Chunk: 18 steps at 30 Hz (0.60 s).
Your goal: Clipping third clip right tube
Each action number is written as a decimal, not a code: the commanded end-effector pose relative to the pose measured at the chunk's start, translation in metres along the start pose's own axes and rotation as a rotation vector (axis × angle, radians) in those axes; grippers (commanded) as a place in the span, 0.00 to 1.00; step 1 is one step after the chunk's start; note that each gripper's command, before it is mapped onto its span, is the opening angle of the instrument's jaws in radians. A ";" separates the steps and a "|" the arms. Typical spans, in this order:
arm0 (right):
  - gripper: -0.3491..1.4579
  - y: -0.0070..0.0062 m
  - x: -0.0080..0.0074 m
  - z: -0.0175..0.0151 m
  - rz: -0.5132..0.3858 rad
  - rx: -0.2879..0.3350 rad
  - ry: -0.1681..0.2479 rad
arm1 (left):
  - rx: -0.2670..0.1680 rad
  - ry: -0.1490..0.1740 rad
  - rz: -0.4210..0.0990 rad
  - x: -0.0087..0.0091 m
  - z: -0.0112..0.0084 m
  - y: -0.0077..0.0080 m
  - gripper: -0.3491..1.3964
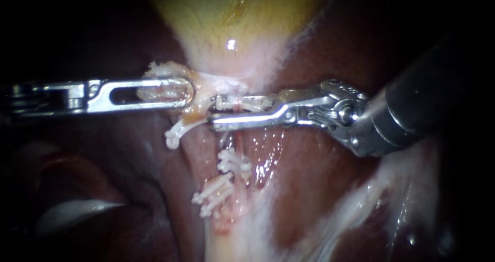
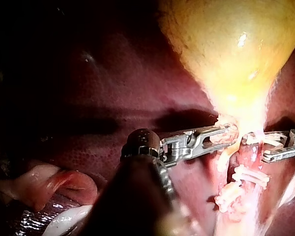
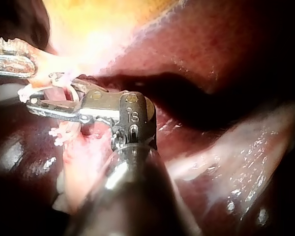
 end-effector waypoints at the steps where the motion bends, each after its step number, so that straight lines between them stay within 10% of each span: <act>1: 0.44 -0.0001 0.0000 0.0000 0.003 0.007 0.002 | 0.000 0.000 0.000 0.0000 0.0000 0.0000 0.00; 10: 0.40 -0.0001 -0.0002 0.0001 0.020 0.013 0.009 | 0.000 0.000 0.000 0.0000 0.0000 0.0001 0.00; 18: 0.00 0.0001 -0.0002 -0.0010 0.044 0.003 0.006 | 0.000 0.000 0.001 0.0000 0.0000 0.0001 0.00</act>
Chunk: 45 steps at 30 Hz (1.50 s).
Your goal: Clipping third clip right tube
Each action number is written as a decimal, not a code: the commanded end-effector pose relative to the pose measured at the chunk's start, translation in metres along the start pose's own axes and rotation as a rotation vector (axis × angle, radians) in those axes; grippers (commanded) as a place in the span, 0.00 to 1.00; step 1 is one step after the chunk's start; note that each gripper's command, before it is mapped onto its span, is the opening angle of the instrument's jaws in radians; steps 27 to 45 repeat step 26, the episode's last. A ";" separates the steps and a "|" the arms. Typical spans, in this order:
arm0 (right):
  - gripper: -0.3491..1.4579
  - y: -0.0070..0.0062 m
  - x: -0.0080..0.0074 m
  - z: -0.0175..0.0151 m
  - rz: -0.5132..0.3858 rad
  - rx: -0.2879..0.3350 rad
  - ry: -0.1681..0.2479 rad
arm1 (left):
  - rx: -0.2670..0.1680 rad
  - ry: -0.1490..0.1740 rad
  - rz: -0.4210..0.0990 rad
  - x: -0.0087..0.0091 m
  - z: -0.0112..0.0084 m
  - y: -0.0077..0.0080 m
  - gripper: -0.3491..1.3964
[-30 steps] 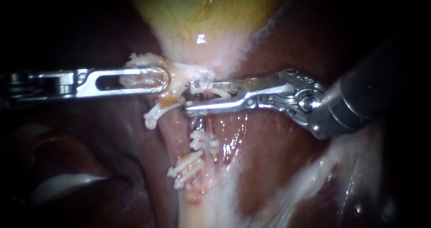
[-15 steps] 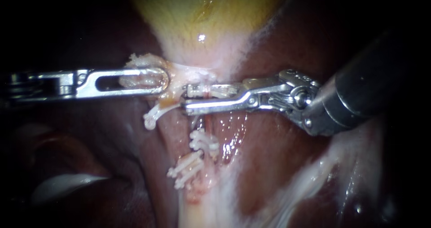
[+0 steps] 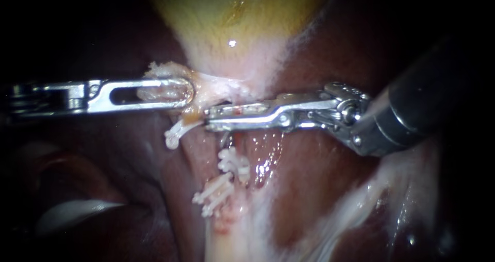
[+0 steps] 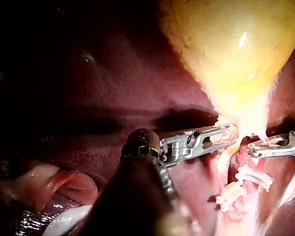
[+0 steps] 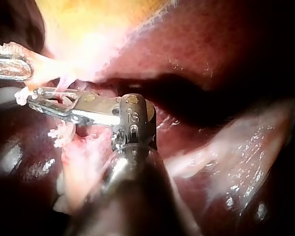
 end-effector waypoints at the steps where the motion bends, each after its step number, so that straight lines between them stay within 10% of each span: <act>1: 0.00 0.0001 -0.0001 0.0000 -0.002 -0.001 0.000 | 0.000 0.000 0.000 0.0000 0.0000 0.0000 0.00; 45: 0.00 0.0006 -0.0007 -0.0001 -0.006 -0.031 -0.024 | 0.000 0.000 0.000 0.0000 0.0000 0.0001 0.00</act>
